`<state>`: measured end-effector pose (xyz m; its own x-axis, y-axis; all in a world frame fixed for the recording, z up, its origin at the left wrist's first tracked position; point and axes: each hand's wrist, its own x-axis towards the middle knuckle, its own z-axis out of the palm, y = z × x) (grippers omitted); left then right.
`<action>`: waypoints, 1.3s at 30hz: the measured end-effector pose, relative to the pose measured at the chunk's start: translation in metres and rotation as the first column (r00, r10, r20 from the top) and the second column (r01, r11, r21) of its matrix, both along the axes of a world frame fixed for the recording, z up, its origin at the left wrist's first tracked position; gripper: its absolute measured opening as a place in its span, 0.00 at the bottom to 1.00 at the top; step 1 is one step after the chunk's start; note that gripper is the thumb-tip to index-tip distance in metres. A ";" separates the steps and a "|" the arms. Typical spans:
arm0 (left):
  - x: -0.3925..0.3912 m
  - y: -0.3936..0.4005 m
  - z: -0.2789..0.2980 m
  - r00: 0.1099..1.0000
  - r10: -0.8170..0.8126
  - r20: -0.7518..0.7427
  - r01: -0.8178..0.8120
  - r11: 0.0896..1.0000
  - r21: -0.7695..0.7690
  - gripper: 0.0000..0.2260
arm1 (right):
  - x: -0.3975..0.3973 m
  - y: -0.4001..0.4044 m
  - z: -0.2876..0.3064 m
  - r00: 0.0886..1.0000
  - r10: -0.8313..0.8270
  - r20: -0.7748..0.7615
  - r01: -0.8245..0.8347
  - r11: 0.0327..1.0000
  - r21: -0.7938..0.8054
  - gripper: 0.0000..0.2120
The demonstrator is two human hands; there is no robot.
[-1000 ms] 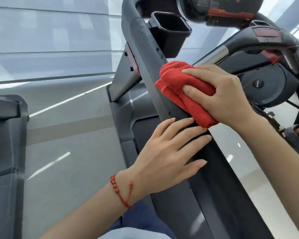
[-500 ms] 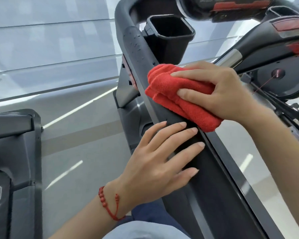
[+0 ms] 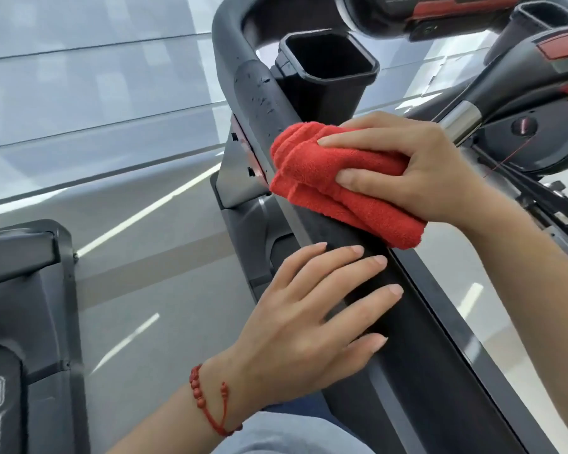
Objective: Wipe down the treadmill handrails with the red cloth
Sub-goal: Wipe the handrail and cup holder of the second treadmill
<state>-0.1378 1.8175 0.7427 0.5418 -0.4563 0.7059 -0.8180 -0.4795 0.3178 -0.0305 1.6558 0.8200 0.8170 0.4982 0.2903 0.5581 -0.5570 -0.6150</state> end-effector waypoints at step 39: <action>0.105 0.062 -0.015 0.999 0.033 -0.036 -0.034 0.998 -0.043 0.16 | 0.089 0.068 0.030 0.993 0.030 0.114 0.018 0.918 -0.396 0.18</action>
